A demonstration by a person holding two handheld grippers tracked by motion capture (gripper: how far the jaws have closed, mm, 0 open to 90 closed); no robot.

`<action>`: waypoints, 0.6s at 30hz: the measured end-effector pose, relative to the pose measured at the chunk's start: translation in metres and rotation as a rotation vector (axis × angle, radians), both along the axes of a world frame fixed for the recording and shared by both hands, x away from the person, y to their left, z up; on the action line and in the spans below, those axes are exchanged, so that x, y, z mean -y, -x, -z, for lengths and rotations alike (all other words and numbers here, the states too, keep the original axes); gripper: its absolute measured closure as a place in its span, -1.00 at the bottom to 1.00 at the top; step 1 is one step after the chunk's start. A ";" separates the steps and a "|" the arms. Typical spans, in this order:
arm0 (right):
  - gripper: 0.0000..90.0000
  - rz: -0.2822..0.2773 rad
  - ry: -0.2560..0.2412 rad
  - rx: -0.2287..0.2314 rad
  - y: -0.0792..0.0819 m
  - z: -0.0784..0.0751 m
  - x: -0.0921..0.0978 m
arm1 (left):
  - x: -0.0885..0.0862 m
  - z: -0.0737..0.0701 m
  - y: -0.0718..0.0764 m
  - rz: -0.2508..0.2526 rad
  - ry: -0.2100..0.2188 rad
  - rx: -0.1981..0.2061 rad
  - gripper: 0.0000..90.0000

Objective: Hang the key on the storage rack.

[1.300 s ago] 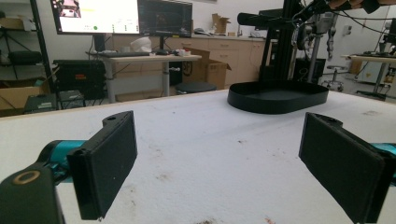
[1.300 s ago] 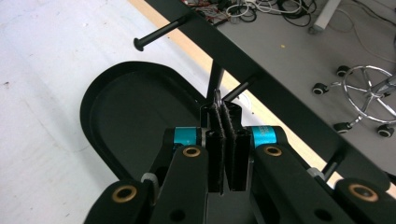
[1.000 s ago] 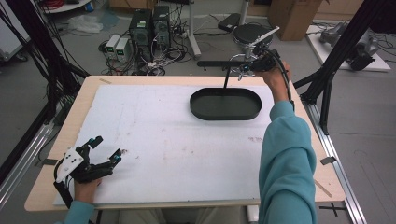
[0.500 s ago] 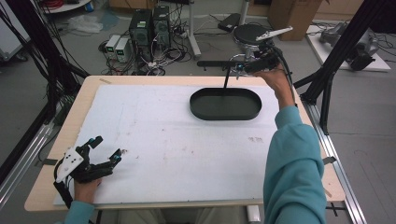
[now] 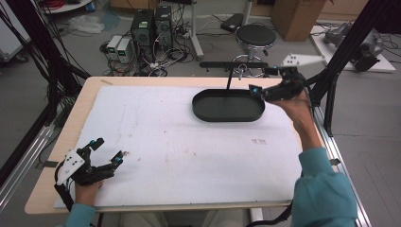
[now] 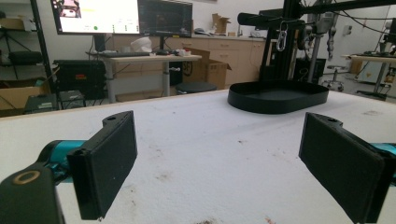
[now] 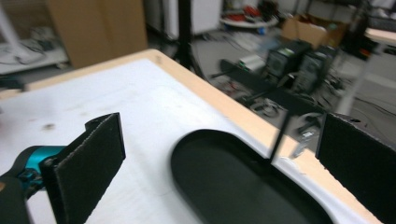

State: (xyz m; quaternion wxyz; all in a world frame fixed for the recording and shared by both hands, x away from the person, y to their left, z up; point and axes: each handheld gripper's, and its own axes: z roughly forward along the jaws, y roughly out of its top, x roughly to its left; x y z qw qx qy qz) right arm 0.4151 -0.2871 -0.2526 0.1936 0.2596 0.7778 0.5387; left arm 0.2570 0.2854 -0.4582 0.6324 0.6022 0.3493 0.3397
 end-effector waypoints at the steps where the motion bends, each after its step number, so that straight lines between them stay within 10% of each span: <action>1: -0.98 -0.024 -0.016 0.020 0.017 0.015 0.001 | 0.000 0.000 0.000 0.000 0.001 0.001 -0.74; 18: -0.98 0.027 -0.122 0.038 0.095 0.139 0.014 | 0.000 0.000 0.001 0.000 -0.008 0.005 -0.74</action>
